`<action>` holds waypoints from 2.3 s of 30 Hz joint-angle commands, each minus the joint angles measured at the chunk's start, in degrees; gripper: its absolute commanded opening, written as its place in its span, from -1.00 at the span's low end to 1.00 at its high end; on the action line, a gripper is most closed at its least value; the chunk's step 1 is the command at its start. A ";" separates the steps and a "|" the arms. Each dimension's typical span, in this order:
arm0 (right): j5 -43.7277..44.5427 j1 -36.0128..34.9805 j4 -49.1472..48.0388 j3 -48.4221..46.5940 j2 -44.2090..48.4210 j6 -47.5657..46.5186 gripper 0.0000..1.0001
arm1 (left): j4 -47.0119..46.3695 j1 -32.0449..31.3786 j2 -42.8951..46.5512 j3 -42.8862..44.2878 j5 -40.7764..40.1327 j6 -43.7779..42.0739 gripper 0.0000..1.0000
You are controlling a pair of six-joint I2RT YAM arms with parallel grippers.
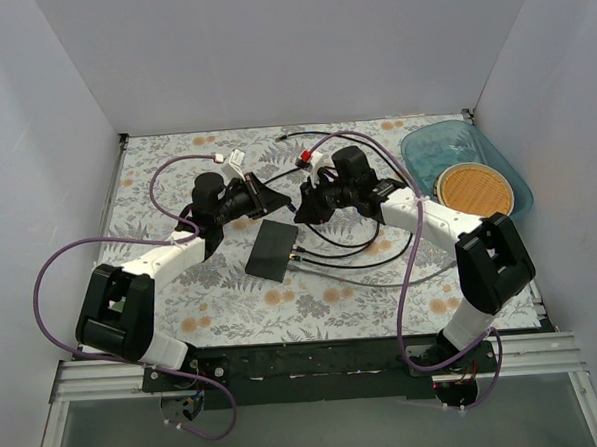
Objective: Insert the plug into the switch port
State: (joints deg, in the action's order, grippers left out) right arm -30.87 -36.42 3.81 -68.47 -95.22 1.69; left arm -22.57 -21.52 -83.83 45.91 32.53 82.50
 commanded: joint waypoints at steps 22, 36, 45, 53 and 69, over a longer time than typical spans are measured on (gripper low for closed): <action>19.62 -7.43 0.14 -2.37 4.44 -0.99 0.47 | 10.70 -0.63 6.49 2.43 -15.40 7.24 -1.00; 21.64 -7.96 0.67 -5.10 1.88 -0.82 -0.07 | 10.00 -0.63 5.52 2.78 -13.64 6.89 -1.00; 23.13 -7.96 0.84 -6.24 0.57 -0.20 -0.58 | 9.65 -0.63 5.52 2.87 -12.85 7.15 -1.00; 24.63 -7.96 1.29 -7.12 0.30 0.24 -0.97 | 9.12 -0.63 5.00 2.87 -11.79 7.24 -1.00; 23.67 -7.96 0.40 -8.26 -1.28 1.30 -0.62 | 9.12 -0.63 4.56 3.13 -11.09 6.97 -1.00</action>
State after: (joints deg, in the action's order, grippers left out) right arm -7.25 -44.29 6.66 -73.21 -95.33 2.33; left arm -12.69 -21.87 -79.85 46.89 19.64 89.78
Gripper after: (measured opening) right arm 0.192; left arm 0.069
